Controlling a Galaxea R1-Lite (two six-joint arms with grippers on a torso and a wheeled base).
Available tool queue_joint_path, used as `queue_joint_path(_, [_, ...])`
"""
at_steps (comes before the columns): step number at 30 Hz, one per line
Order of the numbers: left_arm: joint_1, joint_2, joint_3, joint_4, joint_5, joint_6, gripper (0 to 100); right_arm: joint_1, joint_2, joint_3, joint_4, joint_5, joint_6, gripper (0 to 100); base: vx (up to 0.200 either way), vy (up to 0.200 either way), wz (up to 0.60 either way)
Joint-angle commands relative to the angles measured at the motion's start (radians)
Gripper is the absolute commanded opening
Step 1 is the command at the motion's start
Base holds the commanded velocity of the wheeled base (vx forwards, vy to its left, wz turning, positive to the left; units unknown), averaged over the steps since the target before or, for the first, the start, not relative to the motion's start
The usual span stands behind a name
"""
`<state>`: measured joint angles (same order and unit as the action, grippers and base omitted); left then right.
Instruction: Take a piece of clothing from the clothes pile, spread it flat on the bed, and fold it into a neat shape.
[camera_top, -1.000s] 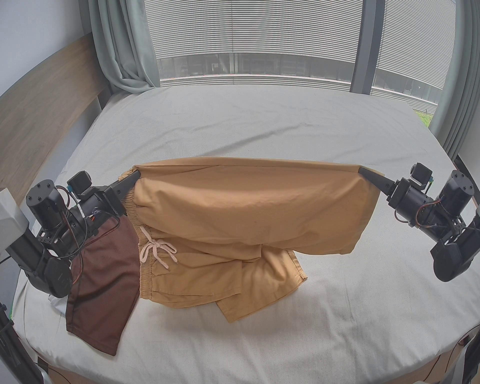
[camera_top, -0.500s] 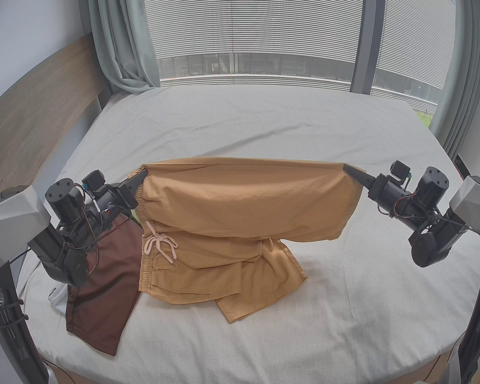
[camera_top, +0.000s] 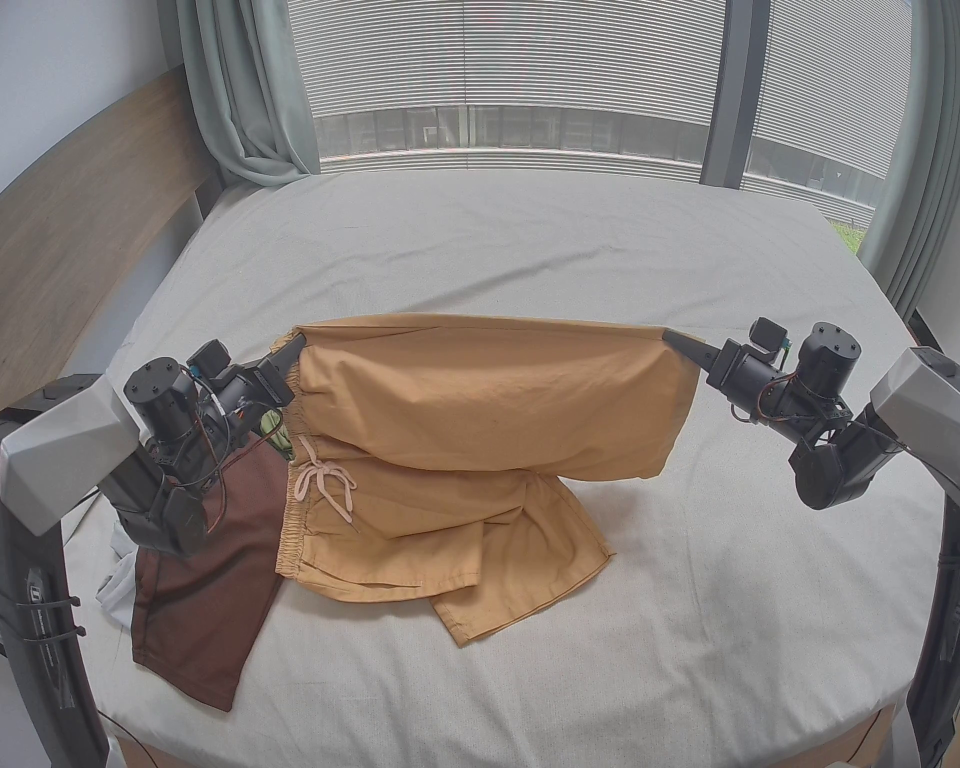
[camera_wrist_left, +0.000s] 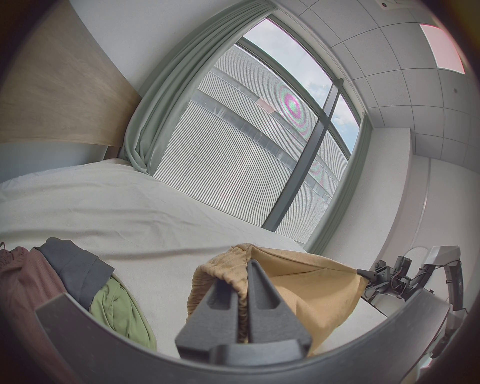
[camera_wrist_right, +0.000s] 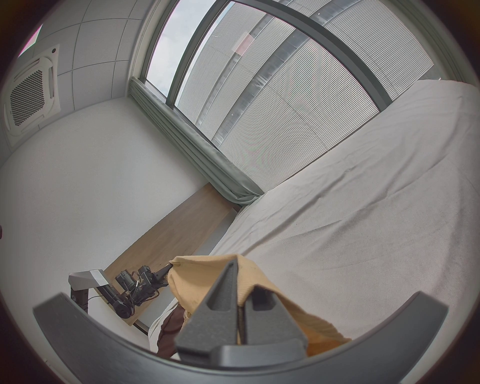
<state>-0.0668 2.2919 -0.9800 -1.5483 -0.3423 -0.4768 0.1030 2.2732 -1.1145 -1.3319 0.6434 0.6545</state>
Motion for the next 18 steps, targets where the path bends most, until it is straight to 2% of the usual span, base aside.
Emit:
queue_joint_path(1, [0.005, 0.096, -0.094, 0.001, 0.025, -0.006, 0, 0.006, 0.104, -0.096, 0.003, -0.008, 0.005, 0, 0.0, 0.0, 0.0])
queue_joint_path(6, [0.009, 0.155, -0.174, 0.002, 0.051, -0.02, 0, 0.007, 0.175, -0.2, 0.03, -0.022, 0.007, 0, 0.0, 0.0, 0.0])
queue_joint_path(18, [0.005, 0.23, -0.278, 0.019, 0.055, -0.023, 0, 0.009, 0.255, -0.398, 0.134, -0.025, 0.007, 0, 0.0, 0.0, 0.0])
